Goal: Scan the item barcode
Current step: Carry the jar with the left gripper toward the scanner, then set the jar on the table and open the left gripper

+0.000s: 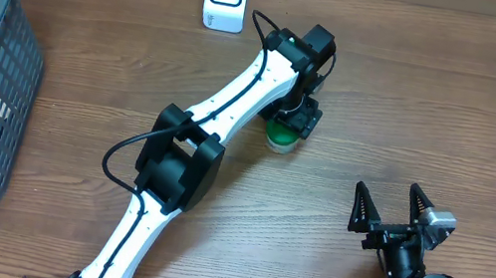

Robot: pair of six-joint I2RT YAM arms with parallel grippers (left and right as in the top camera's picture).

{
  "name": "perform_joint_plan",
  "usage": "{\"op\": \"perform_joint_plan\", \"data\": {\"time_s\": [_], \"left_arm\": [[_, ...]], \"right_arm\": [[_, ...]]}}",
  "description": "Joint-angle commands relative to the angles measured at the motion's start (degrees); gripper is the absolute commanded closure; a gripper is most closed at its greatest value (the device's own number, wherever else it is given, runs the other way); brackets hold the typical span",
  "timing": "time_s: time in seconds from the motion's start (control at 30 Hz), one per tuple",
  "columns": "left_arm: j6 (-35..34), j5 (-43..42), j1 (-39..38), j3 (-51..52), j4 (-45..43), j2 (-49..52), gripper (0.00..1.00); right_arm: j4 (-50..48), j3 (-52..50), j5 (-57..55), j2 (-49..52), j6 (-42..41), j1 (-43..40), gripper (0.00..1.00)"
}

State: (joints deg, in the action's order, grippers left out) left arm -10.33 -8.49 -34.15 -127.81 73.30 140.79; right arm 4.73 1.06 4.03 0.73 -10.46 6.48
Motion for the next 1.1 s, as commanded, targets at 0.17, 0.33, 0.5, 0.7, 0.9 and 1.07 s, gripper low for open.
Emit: {"op": "perform_joint_plan", "data": {"time_s": [0.17, 0.33, 0.5, 0.7, 0.9, 1.07], "left_arm": [[-0.15, -0.44, -0.31, -1.07, 0.15, -3.08, 0.13], [0.31, 0.13, 0.76, -3.41, 0.20, -8.55, 0.13], [0.68, 1.95, 3.32, -4.81, 0.15, -16.00, 0.11], [-0.04, 4.50, 10.67, -4.81, 1.51, -27.47, 0.11], [-1.05, 5.20, 24.79, -4.81, 4.61, -38.14, 0.12], [-1.07, 6.10, 41.55, -4.79, 8.20, -42.99, 0.12]], "right_arm": [[-0.17, -0.59, -0.33, -0.57, 0.28, 0.26, 0.00], [-0.17, -0.59, -0.33, -0.57, 0.28, 0.26, 0.00], [-0.17, -0.59, -0.33, -0.57, 0.28, 0.26, 0.00], [-0.17, -0.59, -0.33, -0.57, 0.28, 0.26, 0.00], [-0.17, -0.59, -0.33, -0.57, 0.28, 0.26, 0.00], [-0.17, -0.59, -0.33, -0.57, 0.28, 0.26, 0.00]]}}
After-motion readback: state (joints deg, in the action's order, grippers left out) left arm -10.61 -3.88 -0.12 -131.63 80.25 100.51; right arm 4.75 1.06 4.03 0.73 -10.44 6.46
